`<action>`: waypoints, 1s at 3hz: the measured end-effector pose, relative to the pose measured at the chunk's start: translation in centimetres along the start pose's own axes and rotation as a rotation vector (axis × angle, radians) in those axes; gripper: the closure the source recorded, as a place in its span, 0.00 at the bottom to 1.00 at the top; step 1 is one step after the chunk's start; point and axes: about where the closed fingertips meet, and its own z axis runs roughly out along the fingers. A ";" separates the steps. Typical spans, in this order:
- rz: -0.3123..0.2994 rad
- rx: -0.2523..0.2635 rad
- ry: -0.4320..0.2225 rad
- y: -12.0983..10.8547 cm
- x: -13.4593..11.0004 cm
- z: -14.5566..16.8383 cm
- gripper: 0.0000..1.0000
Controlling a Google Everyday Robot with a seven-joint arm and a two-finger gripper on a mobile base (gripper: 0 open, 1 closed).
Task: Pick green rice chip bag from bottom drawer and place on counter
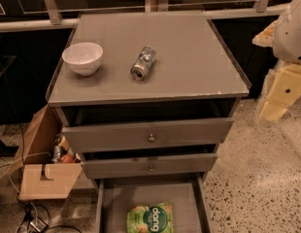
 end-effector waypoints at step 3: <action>-0.120 -0.013 -0.017 4.4 -5.1 5.9 0.00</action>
Offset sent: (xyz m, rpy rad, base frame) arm -0.0131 0.0371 -0.0618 -0.0432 0.0026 0.1068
